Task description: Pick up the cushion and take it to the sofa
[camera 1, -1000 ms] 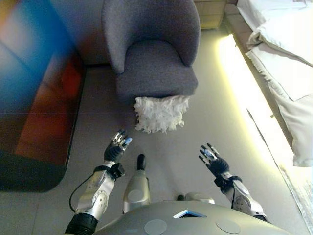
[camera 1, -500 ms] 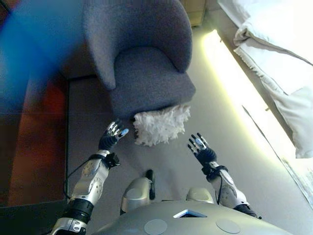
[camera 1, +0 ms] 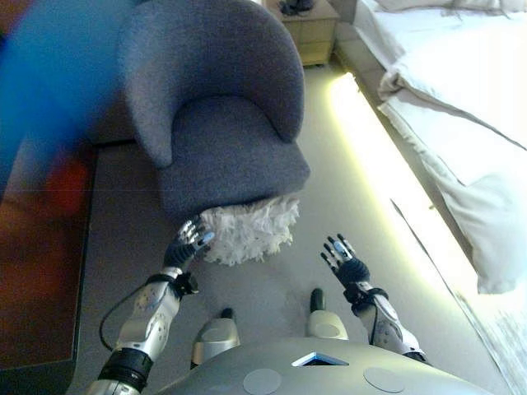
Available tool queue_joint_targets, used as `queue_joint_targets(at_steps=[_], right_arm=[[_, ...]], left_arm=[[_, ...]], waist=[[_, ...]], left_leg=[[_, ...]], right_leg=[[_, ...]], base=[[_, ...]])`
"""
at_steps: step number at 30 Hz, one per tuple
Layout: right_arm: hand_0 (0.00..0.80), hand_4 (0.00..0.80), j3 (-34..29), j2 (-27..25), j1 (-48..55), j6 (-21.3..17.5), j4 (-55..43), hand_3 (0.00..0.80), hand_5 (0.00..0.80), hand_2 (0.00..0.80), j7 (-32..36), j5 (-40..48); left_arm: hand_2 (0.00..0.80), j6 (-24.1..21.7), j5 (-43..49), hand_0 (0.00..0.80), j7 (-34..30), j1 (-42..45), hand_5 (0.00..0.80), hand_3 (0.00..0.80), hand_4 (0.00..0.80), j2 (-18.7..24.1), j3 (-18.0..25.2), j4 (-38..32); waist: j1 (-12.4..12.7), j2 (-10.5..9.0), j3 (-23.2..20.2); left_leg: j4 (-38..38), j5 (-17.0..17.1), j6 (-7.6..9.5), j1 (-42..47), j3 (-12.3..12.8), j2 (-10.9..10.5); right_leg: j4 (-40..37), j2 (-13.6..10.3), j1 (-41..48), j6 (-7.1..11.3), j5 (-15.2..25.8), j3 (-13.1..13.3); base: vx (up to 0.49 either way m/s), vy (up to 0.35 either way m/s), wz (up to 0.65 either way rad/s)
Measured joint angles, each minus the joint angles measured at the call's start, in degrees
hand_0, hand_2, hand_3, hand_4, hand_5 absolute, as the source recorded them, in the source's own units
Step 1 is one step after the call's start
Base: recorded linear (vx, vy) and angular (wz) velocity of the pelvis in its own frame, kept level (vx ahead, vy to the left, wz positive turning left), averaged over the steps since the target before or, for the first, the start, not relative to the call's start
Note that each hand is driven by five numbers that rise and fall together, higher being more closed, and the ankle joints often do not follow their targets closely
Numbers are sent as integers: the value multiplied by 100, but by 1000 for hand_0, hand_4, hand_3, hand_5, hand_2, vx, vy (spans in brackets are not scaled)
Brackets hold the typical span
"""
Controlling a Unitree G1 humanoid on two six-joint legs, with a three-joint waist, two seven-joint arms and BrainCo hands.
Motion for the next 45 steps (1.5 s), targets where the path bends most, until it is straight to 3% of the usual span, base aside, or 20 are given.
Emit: queue_joint_targets(at_steps=[2,4,8,11,13,15,17,20,22,23,25,28,31,32,33,34,38,40,43,45], right_arm=[[0,0,-89,-232,-14,17,-5,0,0,0,3,-2],[0,0,-142,-274,-25,19,-26,0,0,0,2,-2],[0,0,-75,-111,15,241,-23,0,0,0,19,-4],[0,0,-20,-107,-71,319,-24,0,0,0,12,-14],[0,0,123,-147,-185,396,-68,0,0,0,-33,-18],[0,0,123,-253,-249,434,-172,0,0,0,-68,-9],[0,0,114,-362,-292,437,-195,0,0,0,-60,-31],[0,0,117,-387,-235,417,-194,0,0,0,-72,-138],[0,0,91,-323,-143,321,-195,0,0,0,-86,-135],[0,0,88,-322,-45,267,-187,0,0,0,-85,-133],[0,0,-41,-310,162,198,-298,0,0,0,-76,-130],[0,0,-165,-312,526,68,-316,0,0,0,-78,-112],[0,0,-137,-327,598,-7,-293,0,0,0,-75,-1],[0,0,-114,-366,573,-42,-307,0,0,0,-55,11],[0,0,-96,-412,517,-63,-247,0,0,0,-39,36],[0,0,-48,-379,417,-66,-209,0,0,0,-36,94],[0,0,110,-167,316,-108,-251,0,0,0,51,115],[0,0,73,-104,298,-144,-232,0,0,0,61,112],[0,0,-94,-194,264,-155,-205,0,0,0,60,114],[0,0,-106,-287,233,-157,-152,0,0,0,12,121]], left_arm=[[0,-1,6,0,-90,163,0,0,0,-138,7,0],[0,0,6,0,-163,200,0,0,0,-128,60,-12],[0,-2,6,0,-209,176,0,0,0,-29,384,-68],[0,0,-23,0,-117,145,0,0,0,-10,453,-76],[0,66,-41,0,-13,193,0,0,0,-3,518,-73],[0,160,-74,0,10,188,0,0,0,-43,492,-86],[0,279,-85,0,48,181,0,0,0,-100,475,-175],[0,386,-145,0,65,109,0,0,0,-135,331,-291],[0,390,-146,0,37,26,0,0,0,-105,183,-292],[0,391,-146,0,8,-7,0,0,0,-112,108,-306],[0,404,-146,0,-89,17,0,0,0,-113,-42,-338],[0,384,-146,0,-144,-86,0,0,0,-127,-87,-564],[0,355,-146,0,-135,-241,0,0,0,-143,-345,-580],[0,334,-146,0,-133,-227,0,0,0,-177,-397,-588],[0,324,-147,0,-128,-204,0,0,0,-230,-409,-559],[0,318,-147,0,-118,-191,0,0,0,-228,-404,-483],[0,211,-146,0,-139,-97,0,0,0,30,-288,-481],[0,188,-147,0,-204,-108,0,0,0,-12,-243,-513],[0,184,-147,0,-282,-110,0,0,0,-91,-258,-564],[0,181,-148,0,-257,-111,0,0,0,-75,-257,-545]], waist=[[21,177,-8],[-2,181,3],[-151,-29,55],[-147,0,78],[-141,82,73],[-147,214,100],[-146,263,114],[-153,73,77],[-190,-67,47],[-236,-97,66],[-303,-17,25],[-311,166,30],[-280,237,151],[-216,290,196],[-75,374,246],[23,322,261],[161,81,386],[172,53,472],[193,284,511],[218,370,530]], left_leg=[[274,-269,-40,-70,-34,111],[271,-342,-22,-85,-49,139],[270,-388,-46,-41,-351,117],[247,-447,-126,25,-673,195],[245,-509,-232,73,-745,422],[247,-489,-289,109,-798,703],[402,-333,-147,16,-704,792],[559,230,444,-288,-340,763],[389,724,564,-354,-48,797],[669,669,620,-400,113,809],[1364,374,244,-466,477,798],[895,225,179,-442,747,837],[397,129,12,-550,649,714],[27,201,103,-517,600,692],[-211,402,-206,-384,602,714],[-276,383,-136,-321,763,652],[215,181,-165,-259,1088,741],[1086,-112,-309,-760,754,810],[134,54,-132,-1062,118,808],[167,492,-194,-1041,83,737]], right_leg=[[157,107,12,-116,-101,3],[229,105,71,-107,-144,11],[459,93,134,-45,-399,122],[909,180,10,5,-799,386],[986,412,33,-80,-958,512],[999,699,178,-248,-1047,419],[1208,845,140,-378,-1208,274],[1357,753,56,-584,-1388,16],[1334,679,51,-805,-1468,-242],[1326,666,90,-882,-1485,-334],[1264,698,249,-919,-1515,-622],[1257,792,268,-936,-1550,-782],[1159,836,256,-847,-1513,-503],[1142,840,234,-784,-1502,-395],[1139,859,196,-722,-1483,-276],[1031,842,194,-651,-1457,-139],[953,867,596,-679,-1616,-281],[665,881,909,-742,-1577,-110],[684,863,924,-616,-1654,240],[733,676,1028,-430,-1787,428]], base=[[377,-162,8],[408,-206,6],[422,-277,31],[439,-305,32],[329,-281,17],[278,-281,22],[263,-280,31],[166,-170,52],[158,-78,55],[179,-46,50],[152,-19,58],[163,0,62],[201,25,48],[316,60,-4],[384,87,-37],[404,99,-40],[432,147,-19],[464,225,-8],[452,279,-34],[420,290,-54]])
